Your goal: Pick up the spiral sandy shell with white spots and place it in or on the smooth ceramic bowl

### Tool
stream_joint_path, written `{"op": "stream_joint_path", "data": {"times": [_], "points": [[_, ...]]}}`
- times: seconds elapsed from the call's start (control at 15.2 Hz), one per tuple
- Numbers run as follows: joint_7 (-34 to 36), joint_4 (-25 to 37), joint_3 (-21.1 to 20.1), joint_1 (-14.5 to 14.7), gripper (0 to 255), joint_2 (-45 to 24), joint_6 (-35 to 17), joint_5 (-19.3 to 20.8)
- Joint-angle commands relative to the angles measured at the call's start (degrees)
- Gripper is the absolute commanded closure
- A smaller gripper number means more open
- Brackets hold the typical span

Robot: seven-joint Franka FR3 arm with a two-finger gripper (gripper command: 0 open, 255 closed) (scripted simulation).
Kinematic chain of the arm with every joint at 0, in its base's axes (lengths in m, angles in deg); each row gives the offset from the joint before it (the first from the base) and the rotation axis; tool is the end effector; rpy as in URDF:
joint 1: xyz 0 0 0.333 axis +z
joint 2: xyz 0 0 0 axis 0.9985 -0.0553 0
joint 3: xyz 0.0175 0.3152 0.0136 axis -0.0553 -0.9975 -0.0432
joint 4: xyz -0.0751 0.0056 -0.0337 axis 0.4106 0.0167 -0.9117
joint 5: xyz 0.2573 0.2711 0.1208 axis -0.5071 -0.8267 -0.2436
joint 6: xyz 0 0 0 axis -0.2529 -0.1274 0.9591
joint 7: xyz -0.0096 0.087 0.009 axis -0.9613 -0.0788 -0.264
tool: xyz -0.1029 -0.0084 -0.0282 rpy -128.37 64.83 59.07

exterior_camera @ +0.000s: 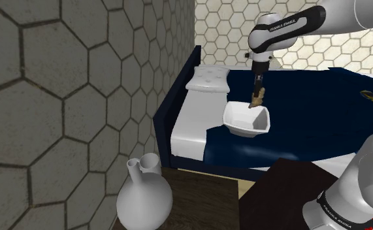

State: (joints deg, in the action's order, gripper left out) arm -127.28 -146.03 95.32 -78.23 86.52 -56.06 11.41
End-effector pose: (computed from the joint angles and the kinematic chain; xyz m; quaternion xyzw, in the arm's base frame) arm 0.5036 -0.1911 0.4305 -0.9620 -0.2624 0.0634 0.0407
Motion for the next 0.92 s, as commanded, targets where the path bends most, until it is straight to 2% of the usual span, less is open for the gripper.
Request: {"op": "stream_joint_path", "data": {"times": [0.0, 0.13, 0.86], "points": [[2.5, 1.0, -1.4, 1.4, 255, -0.6, 0.4, -0.7], [4.6, 2.2, -2.5, 2.6, 255, -1.4, 0.9, -1.5], [3.3, -2.8, -2.6, 2.3, 255, -4.9, -7.1, -3.2]]}}
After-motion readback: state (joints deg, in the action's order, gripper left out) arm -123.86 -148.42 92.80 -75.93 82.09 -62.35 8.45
